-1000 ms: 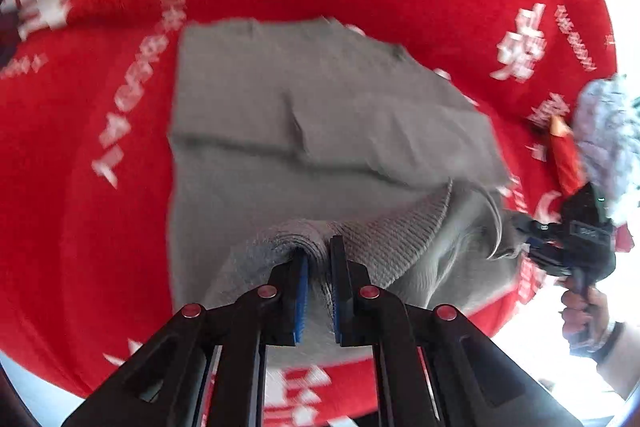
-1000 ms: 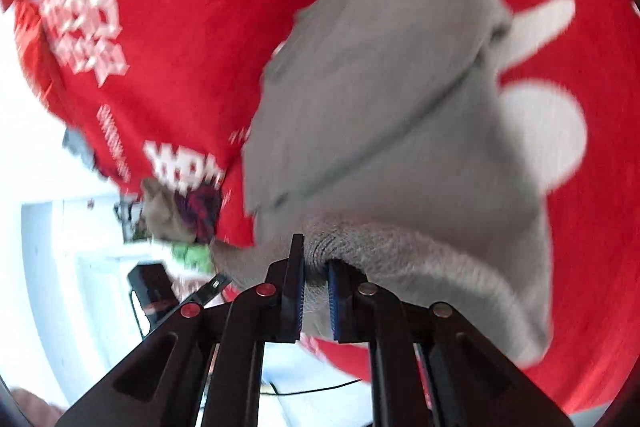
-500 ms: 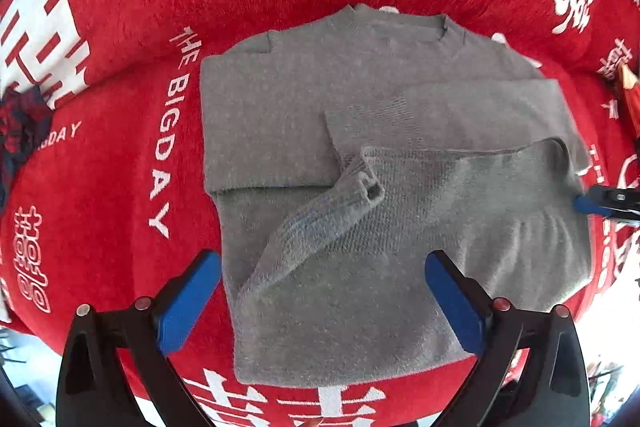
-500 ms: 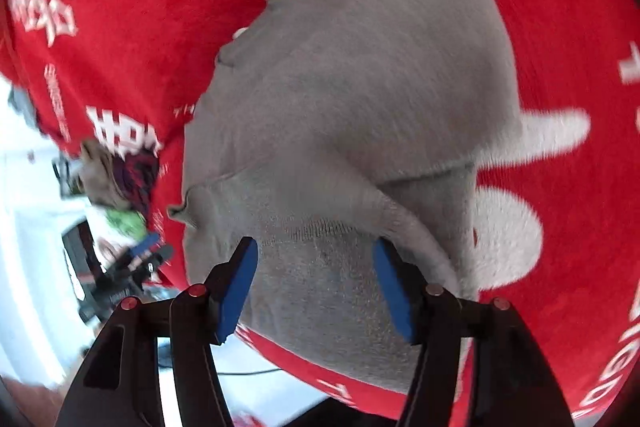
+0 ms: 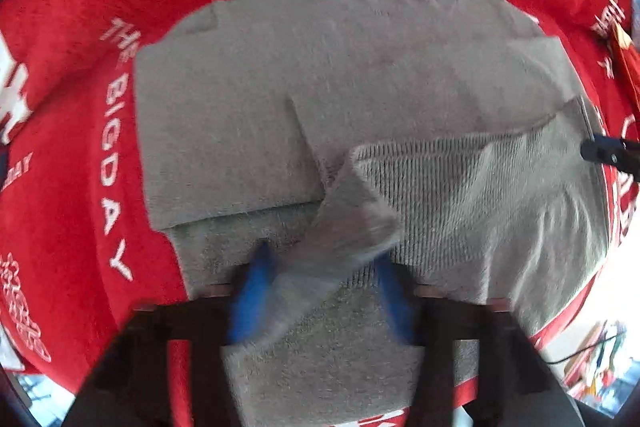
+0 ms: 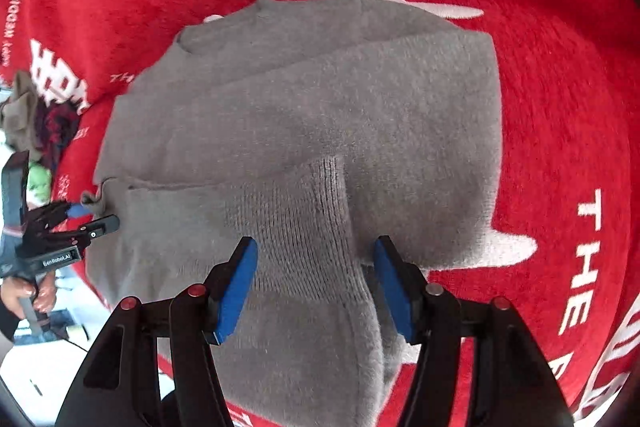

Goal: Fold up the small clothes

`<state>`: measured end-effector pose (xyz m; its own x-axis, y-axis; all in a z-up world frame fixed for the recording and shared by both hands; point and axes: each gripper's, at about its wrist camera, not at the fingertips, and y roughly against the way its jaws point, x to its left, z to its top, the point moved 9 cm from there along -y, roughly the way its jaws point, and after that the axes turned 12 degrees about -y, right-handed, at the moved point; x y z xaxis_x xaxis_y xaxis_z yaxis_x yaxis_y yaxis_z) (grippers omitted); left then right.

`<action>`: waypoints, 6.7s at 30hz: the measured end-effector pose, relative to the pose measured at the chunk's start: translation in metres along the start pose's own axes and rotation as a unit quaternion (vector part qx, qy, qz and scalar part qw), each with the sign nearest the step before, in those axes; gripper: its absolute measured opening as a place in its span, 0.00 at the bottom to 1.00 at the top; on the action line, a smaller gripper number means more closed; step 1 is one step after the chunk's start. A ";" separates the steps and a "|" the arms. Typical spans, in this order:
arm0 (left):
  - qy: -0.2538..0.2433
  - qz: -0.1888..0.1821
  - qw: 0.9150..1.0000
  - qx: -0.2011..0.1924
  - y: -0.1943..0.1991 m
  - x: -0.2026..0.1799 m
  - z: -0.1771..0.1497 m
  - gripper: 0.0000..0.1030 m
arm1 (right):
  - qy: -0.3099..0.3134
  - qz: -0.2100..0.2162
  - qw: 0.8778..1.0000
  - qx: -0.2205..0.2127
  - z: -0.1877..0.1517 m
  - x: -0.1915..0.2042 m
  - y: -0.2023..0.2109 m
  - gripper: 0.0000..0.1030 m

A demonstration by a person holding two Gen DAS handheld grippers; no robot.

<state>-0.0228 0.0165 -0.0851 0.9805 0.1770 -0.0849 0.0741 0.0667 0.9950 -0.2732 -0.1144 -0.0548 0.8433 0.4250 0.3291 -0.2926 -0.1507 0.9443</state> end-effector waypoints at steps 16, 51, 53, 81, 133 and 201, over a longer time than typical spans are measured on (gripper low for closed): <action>0.009 -0.042 0.985 -0.165 0.124 0.041 0.048 0.08 | 0.002 -0.004 0.991 -0.135 0.038 0.055 0.109 0.06; 0.109 0.137 0.981 -0.082 0.049 0.106 0.083 0.65 | -0.132 0.031 0.988 -0.071 0.105 -0.004 0.031 0.49; 0.118 0.116 0.984 -0.072 0.045 0.089 0.065 0.65 | -0.120 0.032 0.990 -0.066 0.090 0.008 0.037 0.49; 0.164 0.102 0.981 -0.011 0.036 0.062 -0.009 1.00 | -0.140 -0.003 0.990 -0.026 -0.023 0.020 0.039 0.52; 0.182 -0.004 0.980 -0.079 0.038 0.129 -0.072 1.00 | 0.025 0.098 0.991 0.089 0.034 0.350 -0.151 0.02; 0.249 -0.022 0.968 -0.022 0.021 0.121 -0.048 1.00 | -0.219 0.228 0.941 0.119 -0.116 0.187 -0.072 0.64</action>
<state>0.0890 0.0867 -0.0765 0.7670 0.6229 -0.1538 0.0959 0.1258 0.9874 -0.1473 0.0795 -0.0610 0.7751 -0.1320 0.6179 -0.6032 -0.4460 0.6613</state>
